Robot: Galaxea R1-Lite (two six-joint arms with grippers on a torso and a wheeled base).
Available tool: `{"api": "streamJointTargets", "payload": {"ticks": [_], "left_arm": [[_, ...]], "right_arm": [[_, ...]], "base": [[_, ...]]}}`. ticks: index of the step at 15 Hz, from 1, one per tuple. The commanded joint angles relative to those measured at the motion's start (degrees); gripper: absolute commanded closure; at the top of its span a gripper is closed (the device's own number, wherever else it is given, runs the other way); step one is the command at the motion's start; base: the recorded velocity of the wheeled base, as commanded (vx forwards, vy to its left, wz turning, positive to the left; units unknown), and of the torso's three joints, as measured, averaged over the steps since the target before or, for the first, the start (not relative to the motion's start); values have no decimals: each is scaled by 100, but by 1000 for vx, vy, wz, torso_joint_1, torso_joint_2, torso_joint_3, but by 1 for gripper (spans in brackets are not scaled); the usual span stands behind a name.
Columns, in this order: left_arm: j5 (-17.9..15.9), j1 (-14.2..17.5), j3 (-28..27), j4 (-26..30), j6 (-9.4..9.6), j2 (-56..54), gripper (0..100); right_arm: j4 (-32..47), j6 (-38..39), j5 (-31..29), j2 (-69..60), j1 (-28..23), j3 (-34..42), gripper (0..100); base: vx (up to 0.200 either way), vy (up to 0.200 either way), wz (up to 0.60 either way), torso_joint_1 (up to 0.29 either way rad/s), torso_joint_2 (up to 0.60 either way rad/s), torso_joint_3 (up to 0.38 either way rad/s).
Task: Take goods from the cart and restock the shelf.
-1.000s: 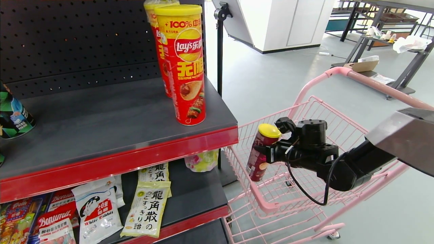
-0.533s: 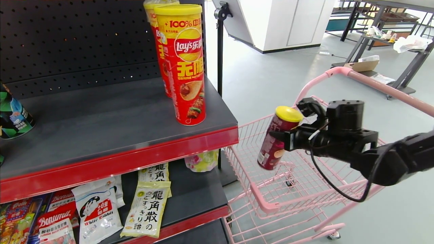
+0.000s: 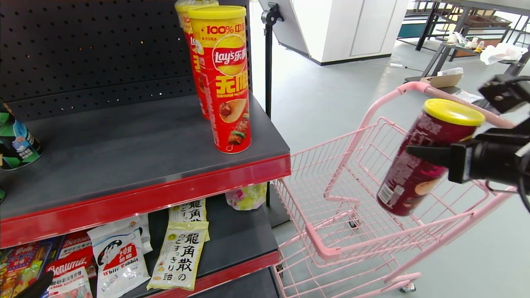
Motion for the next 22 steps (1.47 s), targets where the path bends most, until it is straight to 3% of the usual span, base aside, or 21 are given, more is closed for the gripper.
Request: {"api": "streamJointTargets", "payload": {"ticks": [1, 3, 9, 13, 22], "left_arm": [[9, 1, -55, -51, 10, 321, 0], [9, 1, -46, -86, 133, 391, 0], [9, 1, 42, -86, 133, 312, 0], [0, 1, 121, -86, 133, 171, 0], [0, 1, 244, -86, 142, -4, 0]], "right_arm": [[187, -52, -45, -1129, 39, 525, 100], [301, -79, -80, -1392, 30, 639, 100], [433, -263, -89, -1753, 21, 911, 100], [433, -272, -177, -1779, -41, 947, 100], [416, -404, -168, -1840, -32, 1131, 100]], "base": [[0, 0, 0, 0, 0, 0], [0, 0, 0, 0, 0, 0], [-200, 0, 0, -1, 4, 4], [0, 0, 0, 14, -43, -24], [0, 0, 0, 192, -522, -332]]}}
